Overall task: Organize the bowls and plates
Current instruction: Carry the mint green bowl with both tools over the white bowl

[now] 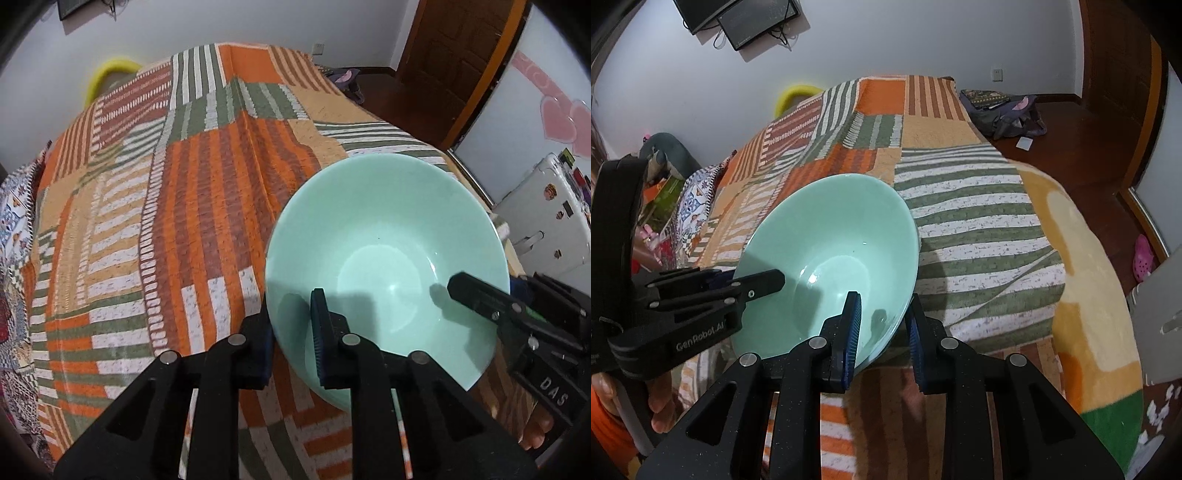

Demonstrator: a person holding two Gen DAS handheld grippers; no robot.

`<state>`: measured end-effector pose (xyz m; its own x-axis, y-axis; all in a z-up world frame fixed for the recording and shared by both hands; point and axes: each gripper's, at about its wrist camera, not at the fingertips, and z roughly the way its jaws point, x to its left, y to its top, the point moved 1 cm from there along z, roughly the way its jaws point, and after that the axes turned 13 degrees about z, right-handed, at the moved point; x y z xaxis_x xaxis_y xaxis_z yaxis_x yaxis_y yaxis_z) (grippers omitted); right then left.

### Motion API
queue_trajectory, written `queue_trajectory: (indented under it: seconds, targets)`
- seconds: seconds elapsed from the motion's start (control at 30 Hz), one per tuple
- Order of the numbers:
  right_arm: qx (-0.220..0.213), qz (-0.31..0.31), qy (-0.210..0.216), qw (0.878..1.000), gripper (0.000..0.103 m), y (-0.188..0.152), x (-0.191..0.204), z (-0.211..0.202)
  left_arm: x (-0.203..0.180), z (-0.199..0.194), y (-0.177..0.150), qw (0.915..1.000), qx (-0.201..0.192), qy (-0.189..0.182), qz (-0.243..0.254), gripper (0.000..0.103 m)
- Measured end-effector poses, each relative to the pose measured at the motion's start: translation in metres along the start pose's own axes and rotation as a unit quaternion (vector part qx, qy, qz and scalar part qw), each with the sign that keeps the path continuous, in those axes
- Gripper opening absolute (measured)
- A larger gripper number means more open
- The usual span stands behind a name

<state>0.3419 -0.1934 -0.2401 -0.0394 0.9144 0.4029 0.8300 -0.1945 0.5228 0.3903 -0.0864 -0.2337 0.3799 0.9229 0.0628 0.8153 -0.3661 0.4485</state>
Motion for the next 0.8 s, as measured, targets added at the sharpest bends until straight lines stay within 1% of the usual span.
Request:
queue_trajectory:
  seconds: [0.13, 0.43, 0.57, 0.8]
  targets:
    - [-0.015, -0.005, 0.002, 1.0, 0.022, -0.003, 0.007, -0.017, -0.007, -0.027, -0.01, 0.9996, -0.021, 0.011, 0.015, 0.017]
    - [-0.051, -0.025, 0.021, 0.998, 0.022, -0.016, 0.036, -0.061, -0.009, -0.09, -0.035, 0.9975, -0.066, 0.021, 0.01, 0.017]
    - [-0.057, -0.035, 0.031, 0.997, 0.022, -0.025, 0.05, -0.073, -0.004, -0.122, -0.054, 0.9959, -0.087, 0.024, 0.0, 0.017]
    - [-0.059, -0.048, 0.057, 0.995, 0.022, -0.046, 0.078, -0.087, 0.004, -0.168, -0.091, 0.9927, -0.113, 0.039, -0.018, 0.017]
